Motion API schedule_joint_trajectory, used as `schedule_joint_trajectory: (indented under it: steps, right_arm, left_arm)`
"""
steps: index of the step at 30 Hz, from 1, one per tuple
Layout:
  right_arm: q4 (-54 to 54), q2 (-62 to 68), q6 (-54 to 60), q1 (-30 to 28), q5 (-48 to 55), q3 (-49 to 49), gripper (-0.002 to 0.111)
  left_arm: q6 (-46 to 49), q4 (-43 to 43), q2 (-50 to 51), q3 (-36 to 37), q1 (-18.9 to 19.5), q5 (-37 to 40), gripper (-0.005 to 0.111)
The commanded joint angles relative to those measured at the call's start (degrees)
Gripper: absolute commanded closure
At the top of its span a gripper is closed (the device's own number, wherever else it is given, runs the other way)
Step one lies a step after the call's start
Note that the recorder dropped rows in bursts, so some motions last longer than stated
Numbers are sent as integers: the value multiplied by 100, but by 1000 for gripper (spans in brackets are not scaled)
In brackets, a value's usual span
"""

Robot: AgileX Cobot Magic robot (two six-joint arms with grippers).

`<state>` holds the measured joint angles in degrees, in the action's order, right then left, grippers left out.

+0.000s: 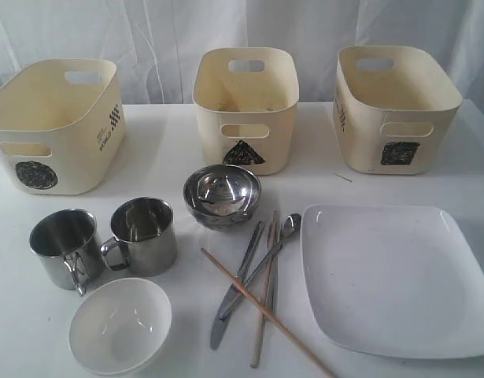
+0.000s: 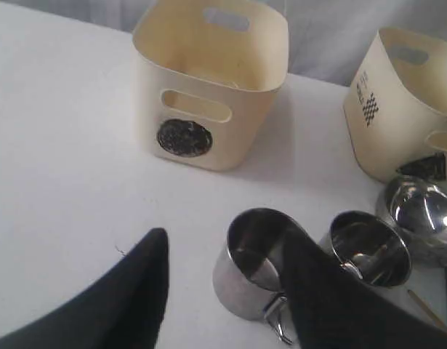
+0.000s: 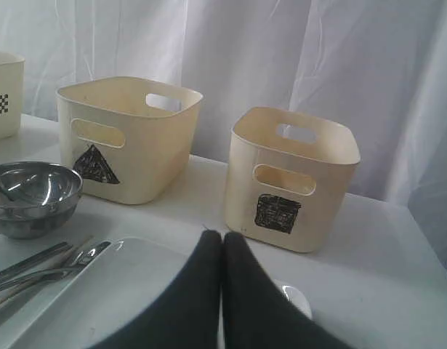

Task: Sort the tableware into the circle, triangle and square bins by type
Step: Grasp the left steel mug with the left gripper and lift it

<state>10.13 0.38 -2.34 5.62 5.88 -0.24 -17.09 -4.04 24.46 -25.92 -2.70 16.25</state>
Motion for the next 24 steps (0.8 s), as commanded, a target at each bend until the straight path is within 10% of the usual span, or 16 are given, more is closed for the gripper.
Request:
schedule_joint_trajectory:
  steps: [1, 24]
  right_arm:
    - [1, -38, -6, 8, 42, 24, 108]
    - [1, -38, -6, 8, 42, 24, 108]
  left_arm:
    - [665, -681, 1556, -537, -5, 290, 45]
    - [1709, -743, 6084, -2218, -505, -12, 45]
